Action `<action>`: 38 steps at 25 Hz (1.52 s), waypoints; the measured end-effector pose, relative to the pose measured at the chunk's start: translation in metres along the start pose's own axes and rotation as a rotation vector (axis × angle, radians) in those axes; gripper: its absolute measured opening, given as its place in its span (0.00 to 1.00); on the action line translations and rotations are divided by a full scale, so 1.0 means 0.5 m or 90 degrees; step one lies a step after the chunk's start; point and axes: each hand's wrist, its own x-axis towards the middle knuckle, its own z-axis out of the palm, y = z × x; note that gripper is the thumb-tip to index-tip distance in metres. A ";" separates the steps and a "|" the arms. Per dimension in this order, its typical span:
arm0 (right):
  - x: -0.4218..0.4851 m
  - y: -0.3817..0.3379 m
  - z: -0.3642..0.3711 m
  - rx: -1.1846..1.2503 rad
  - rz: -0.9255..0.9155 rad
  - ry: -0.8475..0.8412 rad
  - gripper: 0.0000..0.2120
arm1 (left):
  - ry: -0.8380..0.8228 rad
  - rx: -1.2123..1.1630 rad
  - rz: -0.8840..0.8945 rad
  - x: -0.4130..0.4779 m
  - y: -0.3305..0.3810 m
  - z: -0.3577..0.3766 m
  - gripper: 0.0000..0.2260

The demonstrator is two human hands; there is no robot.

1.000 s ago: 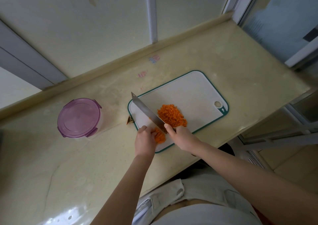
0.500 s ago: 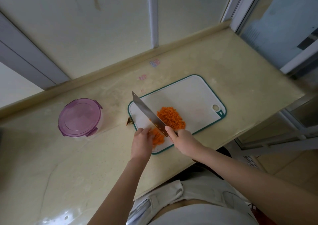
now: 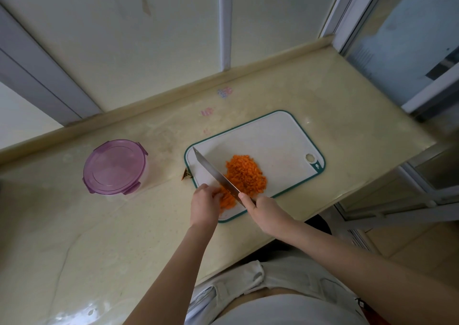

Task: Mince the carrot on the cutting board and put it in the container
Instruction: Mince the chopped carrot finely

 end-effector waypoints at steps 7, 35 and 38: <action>0.015 0.004 0.009 -0.003 0.031 -0.019 0.26 | -0.007 0.006 -0.020 0.011 0.000 -0.001 0.07; 0.014 0.004 -0.017 0.103 -0.018 0.006 0.27 | -0.022 -0.009 0.036 -0.021 -0.007 0.002 0.10; 0.001 0.001 -0.021 0.106 -0.013 -0.001 0.26 | 0.002 -0.018 0.032 -0.029 -0.007 0.003 0.14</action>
